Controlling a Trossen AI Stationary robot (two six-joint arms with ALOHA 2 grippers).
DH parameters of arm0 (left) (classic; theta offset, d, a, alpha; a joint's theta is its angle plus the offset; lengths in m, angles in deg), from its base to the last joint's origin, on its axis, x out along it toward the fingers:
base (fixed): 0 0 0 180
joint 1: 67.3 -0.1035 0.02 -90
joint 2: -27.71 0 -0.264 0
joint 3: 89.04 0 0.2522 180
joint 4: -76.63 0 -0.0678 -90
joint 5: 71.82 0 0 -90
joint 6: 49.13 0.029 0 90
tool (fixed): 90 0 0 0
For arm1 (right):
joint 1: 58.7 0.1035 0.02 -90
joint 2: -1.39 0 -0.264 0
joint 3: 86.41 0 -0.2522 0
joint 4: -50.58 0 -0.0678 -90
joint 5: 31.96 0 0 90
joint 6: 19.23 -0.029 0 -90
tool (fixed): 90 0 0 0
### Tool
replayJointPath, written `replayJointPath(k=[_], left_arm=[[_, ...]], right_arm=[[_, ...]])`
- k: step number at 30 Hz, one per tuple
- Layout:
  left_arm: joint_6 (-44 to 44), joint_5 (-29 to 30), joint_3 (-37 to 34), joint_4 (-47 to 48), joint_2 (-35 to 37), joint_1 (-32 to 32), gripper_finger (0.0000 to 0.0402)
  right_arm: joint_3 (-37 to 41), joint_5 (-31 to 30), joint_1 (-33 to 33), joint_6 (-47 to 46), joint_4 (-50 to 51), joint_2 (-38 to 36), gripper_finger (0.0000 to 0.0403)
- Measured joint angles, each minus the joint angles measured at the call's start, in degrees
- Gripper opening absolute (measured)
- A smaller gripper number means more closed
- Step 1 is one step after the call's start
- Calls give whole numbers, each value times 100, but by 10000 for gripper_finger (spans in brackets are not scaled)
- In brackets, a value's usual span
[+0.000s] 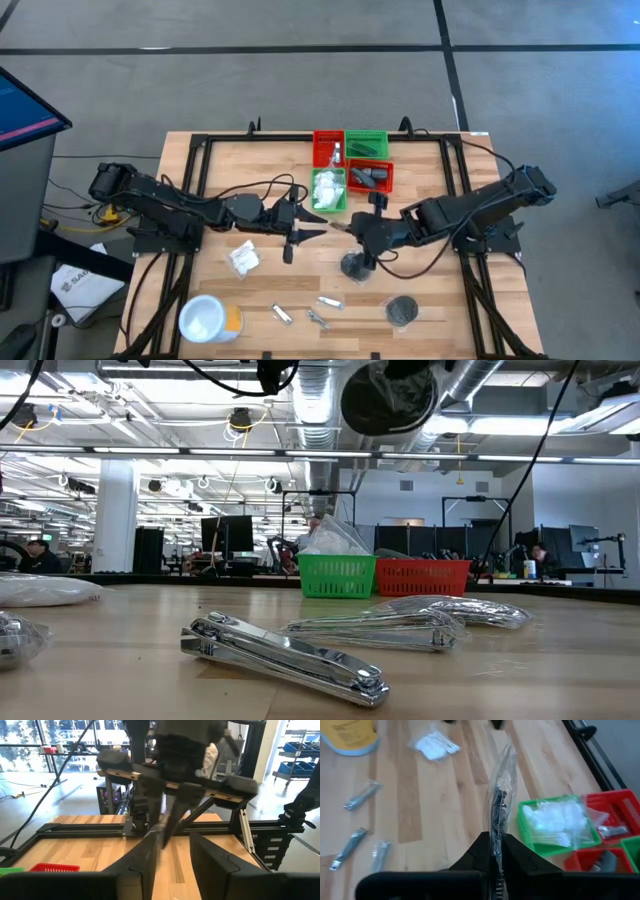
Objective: Pick & Place Travel size toiletries
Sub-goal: Put the hairbrush into the right green bin
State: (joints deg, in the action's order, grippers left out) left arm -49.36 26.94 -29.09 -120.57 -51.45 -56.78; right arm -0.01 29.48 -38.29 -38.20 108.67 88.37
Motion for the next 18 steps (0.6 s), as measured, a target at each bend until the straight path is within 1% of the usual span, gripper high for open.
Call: replayJointPath(k=[9,18], left_arm=[[0,-2,0,-1,2,2,114],[0,-4,0,0,2,2,114]], right_arm=[[37,58,-550,184,204,0,16],[231,508,-1571,650,198,0,16]])
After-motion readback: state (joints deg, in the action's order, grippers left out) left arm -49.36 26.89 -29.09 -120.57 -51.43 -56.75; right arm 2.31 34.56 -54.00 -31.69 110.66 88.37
